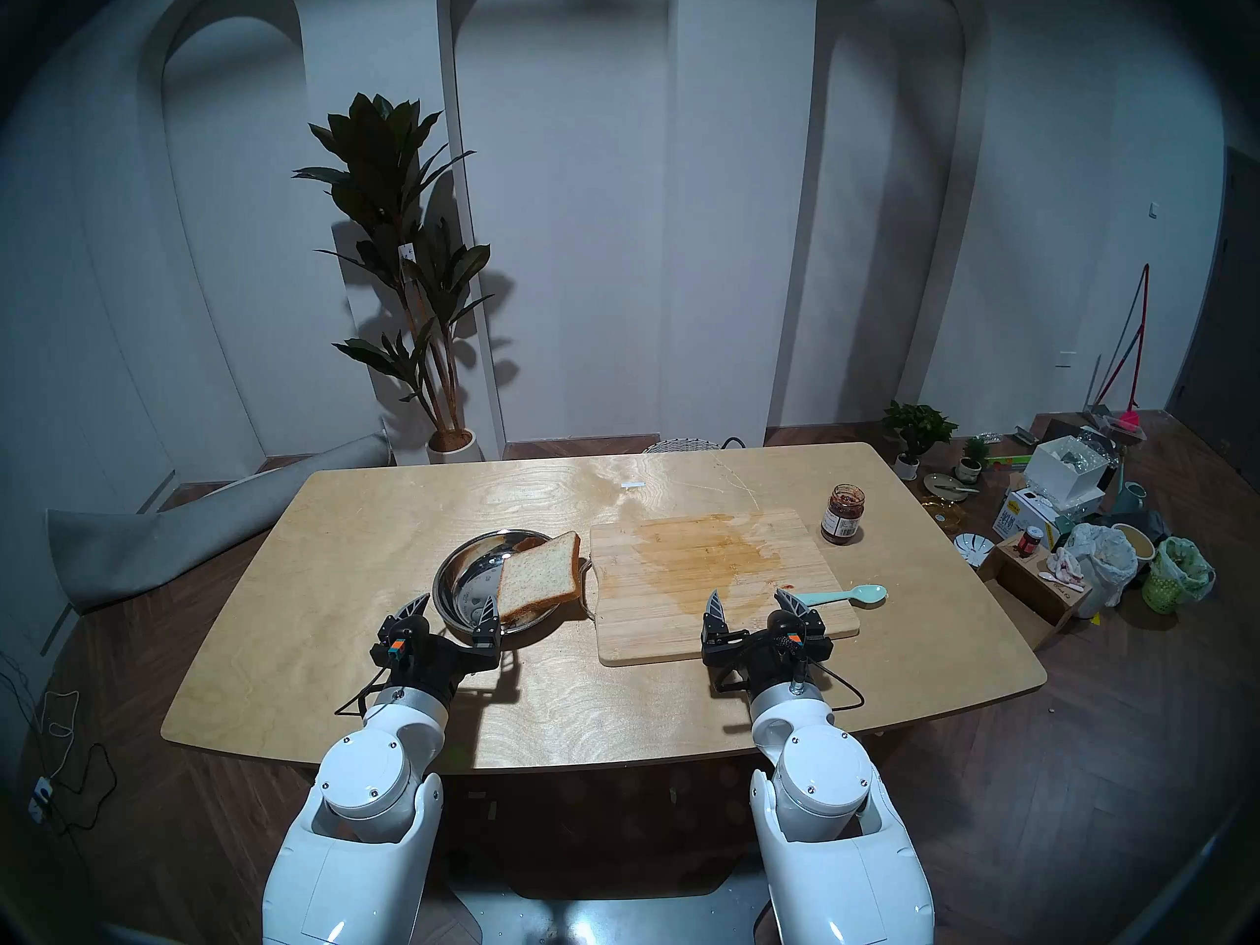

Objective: Spread jam over the slice of bread with the knife

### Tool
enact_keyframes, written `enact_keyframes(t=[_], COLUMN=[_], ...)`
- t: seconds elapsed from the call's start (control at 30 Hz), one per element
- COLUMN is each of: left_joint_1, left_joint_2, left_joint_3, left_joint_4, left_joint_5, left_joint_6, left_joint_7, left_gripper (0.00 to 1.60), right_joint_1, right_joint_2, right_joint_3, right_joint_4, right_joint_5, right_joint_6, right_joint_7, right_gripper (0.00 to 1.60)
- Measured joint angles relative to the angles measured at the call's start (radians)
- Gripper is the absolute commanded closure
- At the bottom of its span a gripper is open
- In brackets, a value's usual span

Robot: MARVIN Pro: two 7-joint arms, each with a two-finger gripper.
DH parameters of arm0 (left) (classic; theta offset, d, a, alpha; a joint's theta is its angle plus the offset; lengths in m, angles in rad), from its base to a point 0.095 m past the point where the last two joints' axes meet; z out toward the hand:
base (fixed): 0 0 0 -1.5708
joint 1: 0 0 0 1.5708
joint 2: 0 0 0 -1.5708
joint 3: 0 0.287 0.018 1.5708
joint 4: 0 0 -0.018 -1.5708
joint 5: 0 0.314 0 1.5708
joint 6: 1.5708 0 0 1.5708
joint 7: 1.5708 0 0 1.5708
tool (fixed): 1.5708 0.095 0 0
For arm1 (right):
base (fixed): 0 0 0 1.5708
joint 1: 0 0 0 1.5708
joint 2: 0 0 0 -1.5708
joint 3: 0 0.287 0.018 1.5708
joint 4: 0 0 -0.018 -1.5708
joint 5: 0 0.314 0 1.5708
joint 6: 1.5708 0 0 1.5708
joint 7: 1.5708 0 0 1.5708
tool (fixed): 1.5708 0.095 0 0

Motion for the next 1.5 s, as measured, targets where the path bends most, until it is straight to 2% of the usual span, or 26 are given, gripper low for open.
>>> enact_keyframes(t=[0.17,0.3,0.63,1.03,1.3,1.33,1.5], left_joint_1=[0.022,0.042,0.06,0.051,0.039,0.038,0.027], left_joint_2=[0.01,0.02,0.031,0.038,0.031,0.031,0.029], left_joint_3=[-0.004,-0.006,0.016,0.062,0.085,0.086,0.108], left_joint_4=[-0.031,-0.057,-0.079,-0.08,-0.078,-0.078,-0.075], left_joint_5=[-0.016,-0.027,-0.032,-0.003,0.014,0.015,0.024], left_joint_6=[0.001,0.001,0.003,0.019,0.042,0.043,0.06], left_joint_7=[-0.019,-0.035,-0.053,-0.066,-0.065,-0.065,-0.05], left_gripper=[0.0,0.0,0.0,0.0,0.0,0.0,0.0], right_joint_1=[-0.012,-0.034,-0.06,-0.03,0.009,0.011,0.041], right_joint_2=[0.003,0.009,0.002,-0.02,-0.013,-0.012,0.01], right_joint_3=[0.034,0.091,0.239,0.439,0.534,0.538,0.583], right_joint_4=[-0.036,-0.097,-0.194,-0.185,-0.157,-0.156,-0.129], right_joint_5=[0.08,0.181,0.399,0.766,0.988,0.997,1.12], right_joint_6=[0.054,0.121,0.299,0.553,0.714,0.72,0.819], right_joint_7=[0.046,0.091,0.125,0.156,0.153,0.152,0.111], right_gripper=[0.0,0.0,0.0,0.0,0.0,0.0,0.0])
